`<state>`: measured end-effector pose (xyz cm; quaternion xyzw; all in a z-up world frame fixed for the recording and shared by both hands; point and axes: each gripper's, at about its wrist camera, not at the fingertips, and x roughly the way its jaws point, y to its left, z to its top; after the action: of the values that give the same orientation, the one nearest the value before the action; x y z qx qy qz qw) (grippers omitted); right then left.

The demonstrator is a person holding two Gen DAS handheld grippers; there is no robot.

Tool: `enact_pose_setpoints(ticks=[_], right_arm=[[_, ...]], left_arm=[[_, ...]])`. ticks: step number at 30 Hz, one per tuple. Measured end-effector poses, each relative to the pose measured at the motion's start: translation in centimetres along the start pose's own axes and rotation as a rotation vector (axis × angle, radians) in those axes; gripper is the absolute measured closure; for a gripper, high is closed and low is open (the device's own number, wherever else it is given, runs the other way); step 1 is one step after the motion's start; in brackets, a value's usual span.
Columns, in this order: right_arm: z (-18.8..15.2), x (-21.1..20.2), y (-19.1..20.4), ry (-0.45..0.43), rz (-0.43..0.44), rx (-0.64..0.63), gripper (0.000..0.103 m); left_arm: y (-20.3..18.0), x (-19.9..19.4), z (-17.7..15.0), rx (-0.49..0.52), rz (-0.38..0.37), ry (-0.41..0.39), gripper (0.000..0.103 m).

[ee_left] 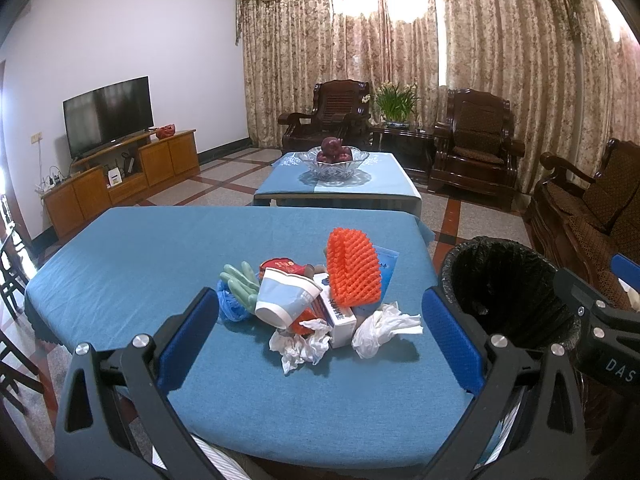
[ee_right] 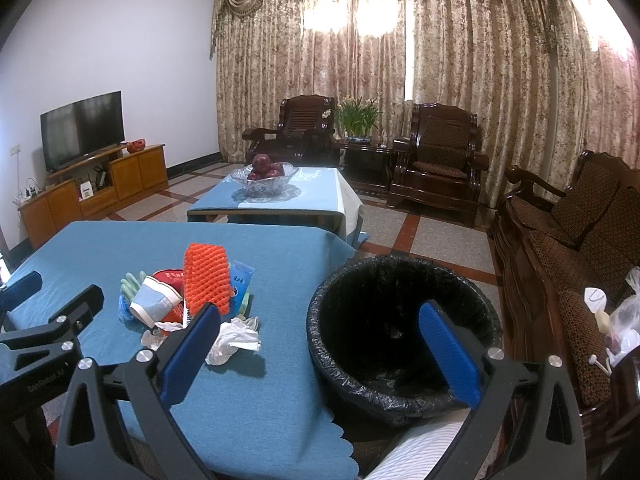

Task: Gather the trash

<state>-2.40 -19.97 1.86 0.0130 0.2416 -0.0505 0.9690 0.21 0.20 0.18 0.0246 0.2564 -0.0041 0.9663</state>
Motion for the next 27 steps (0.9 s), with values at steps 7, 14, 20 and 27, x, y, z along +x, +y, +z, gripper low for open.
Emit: enact_pose_setpoints(ticks=[7, 14, 20, 27], right_arm=[[0.0, 0.0, 0.0, 0.0, 0.0, -0.001, 0.006], [0.0, 0.1, 0.0, 0.001, 0.0, -0.001, 0.006], [0.0, 0.1, 0.1, 0.005, 0.003, 0.001, 0.006], [-0.7, 1.8, 0.6, 0.006, 0.02, -0.013, 0.006]], left_arm=[[0.0, 0.0, 0.0, 0.0, 0.0, 0.0, 0.005], [0.2, -0.1, 0.1, -0.002, 0.0, 0.001, 0.005], [0.3, -0.1, 0.1, -0.003, 0.0, 0.002, 0.005], [2.0, 1.0, 0.4, -0.04, 0.026, 0.017, 0.005]])
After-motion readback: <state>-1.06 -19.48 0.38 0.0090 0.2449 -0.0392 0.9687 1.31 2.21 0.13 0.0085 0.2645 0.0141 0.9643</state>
